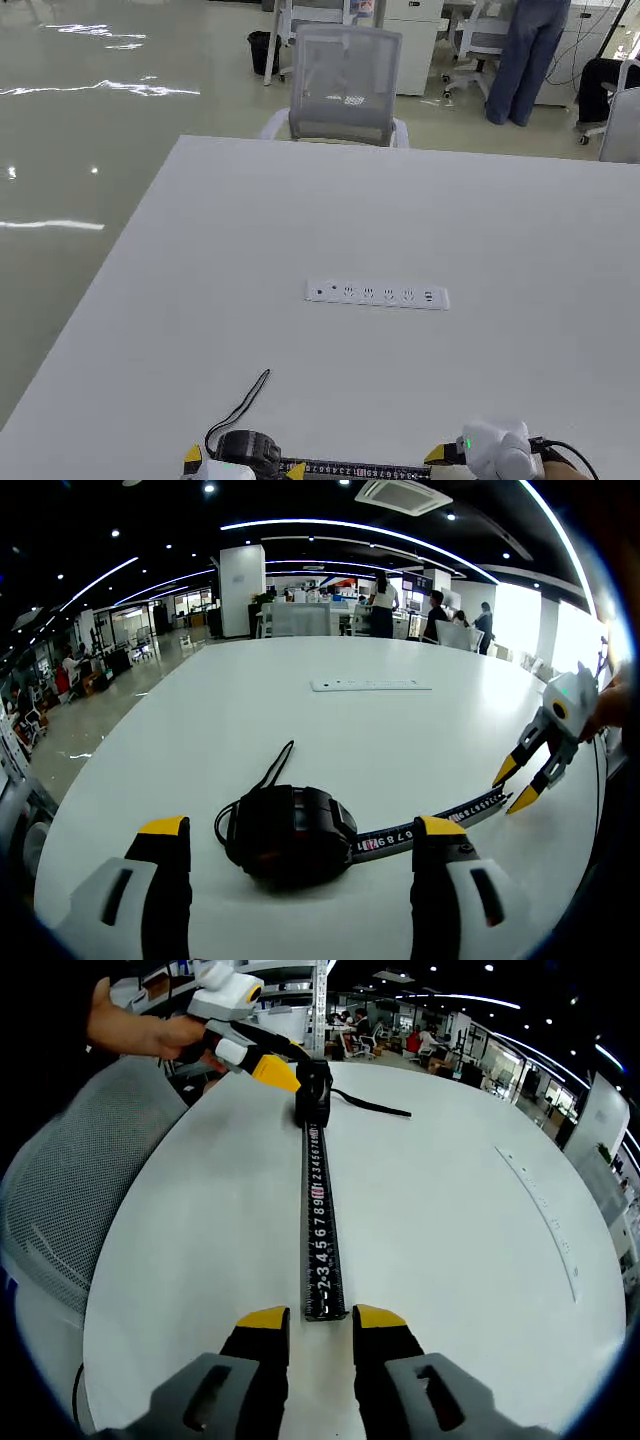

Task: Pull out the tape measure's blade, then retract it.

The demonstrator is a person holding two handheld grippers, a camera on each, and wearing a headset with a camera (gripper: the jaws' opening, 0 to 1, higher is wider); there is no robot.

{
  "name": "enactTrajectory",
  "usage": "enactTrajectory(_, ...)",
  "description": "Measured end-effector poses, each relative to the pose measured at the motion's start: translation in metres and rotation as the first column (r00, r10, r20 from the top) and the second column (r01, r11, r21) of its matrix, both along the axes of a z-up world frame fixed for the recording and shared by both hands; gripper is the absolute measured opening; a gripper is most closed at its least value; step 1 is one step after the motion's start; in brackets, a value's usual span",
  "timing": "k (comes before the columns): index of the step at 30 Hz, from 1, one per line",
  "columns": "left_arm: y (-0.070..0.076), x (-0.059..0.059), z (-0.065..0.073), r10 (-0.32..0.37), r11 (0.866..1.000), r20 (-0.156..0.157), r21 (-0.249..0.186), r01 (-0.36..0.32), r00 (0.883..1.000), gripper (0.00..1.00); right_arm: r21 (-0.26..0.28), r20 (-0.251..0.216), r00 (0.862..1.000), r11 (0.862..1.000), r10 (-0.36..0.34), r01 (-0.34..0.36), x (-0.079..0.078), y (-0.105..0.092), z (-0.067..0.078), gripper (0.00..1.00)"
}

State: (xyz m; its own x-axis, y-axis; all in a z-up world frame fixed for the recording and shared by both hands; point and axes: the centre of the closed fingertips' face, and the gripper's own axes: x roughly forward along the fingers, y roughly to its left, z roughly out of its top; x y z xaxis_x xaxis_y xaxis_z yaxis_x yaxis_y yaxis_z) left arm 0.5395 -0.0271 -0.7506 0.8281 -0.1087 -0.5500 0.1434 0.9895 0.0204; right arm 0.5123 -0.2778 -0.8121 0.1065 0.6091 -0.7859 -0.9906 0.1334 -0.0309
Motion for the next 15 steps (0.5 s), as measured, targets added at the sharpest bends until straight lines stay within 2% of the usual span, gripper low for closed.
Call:
enactTrajectory(2, -0.0008, 0.0022, 0.0015, 0.016, 1.0, 0.016, -0.025, -0.016, 1.0, 0.91, 0.009, -0.005, 1.0, 1.0, -0.004, 0.004, 0.0009, 0.0005, -0.0014, 0.22)
enactTrajectory(5, -0.0009, 0.0026, 0.0003, 0.019, 1.0, 0.015, -0.021, -0.019, 1.0, 0.92, 0.019, -0.014, 1.0, 1.0, -0.015, 0.015, 0.0026, 0.0007, -0.0014, 0.23)
enactTrajectory(8, -0.0011, 0.0037, -0.0019, 0.031, 0.999, 0.017, -0.027, -0.03, 0.999, 0.93, 0.027, -0.021, 1.0, 1.0, 0.003, -0.002, -0.0012, 0.0018, -0.0013, 0.16)
enactTrajectory(15, -0.0015, 0.0052, -0.0054, 0.068, 0.996, 0.011, -0.053, -0.067, 0.998, 0.92, 0.042, -0.035, 0.999, 0.999, -0.016, 0.018, -0.0012, 0.0016, -0.002, 0.14)
